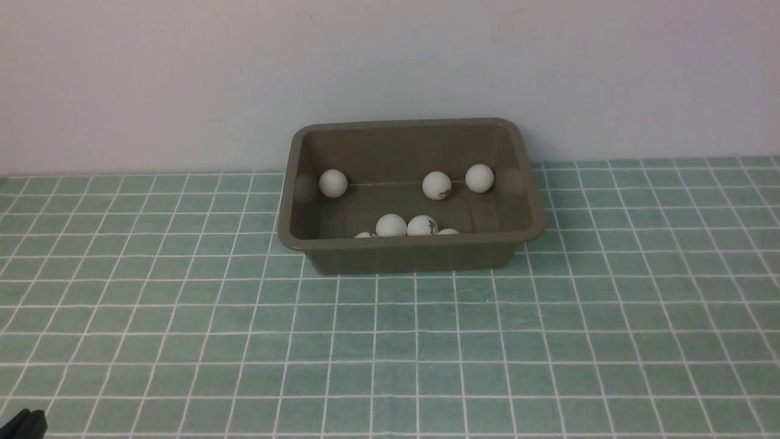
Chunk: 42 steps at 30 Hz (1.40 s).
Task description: Put the table tennis balls in the box on the green coffee tablecloth.
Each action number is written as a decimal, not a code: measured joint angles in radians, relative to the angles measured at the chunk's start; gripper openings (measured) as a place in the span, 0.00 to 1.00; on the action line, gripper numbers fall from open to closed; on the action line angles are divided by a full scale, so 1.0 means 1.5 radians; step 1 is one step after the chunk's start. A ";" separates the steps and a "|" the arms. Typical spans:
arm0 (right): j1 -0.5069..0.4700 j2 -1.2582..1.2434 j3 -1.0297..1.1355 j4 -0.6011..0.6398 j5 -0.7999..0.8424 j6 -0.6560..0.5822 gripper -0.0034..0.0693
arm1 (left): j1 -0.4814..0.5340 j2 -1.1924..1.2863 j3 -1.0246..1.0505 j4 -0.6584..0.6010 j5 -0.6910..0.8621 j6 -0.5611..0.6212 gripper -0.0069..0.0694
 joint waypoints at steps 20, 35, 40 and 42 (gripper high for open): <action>-0.021 -0.006 0.085 0.048 -0.020 0.062 0.02 | 0.000 0.000 0.000 0.000 0.000 0.000 0.09; -0.021 -0.006 0.085 0.048 -0.020 0.064 0.02 | 0.000 0.000 0.000 0.000 0.000 0.000 0.09; -0.021 -0.006 0.085 0.048 -0.020 0.064 0.02 | 0.000 0.000 0.000 0.000 0.000 0.000 0.09; -0.021 -0.006 0.085 0.048 -0.020 0.064 0.02 | 0.000 0.000 0.000 0.000 0.000 0.000 0.09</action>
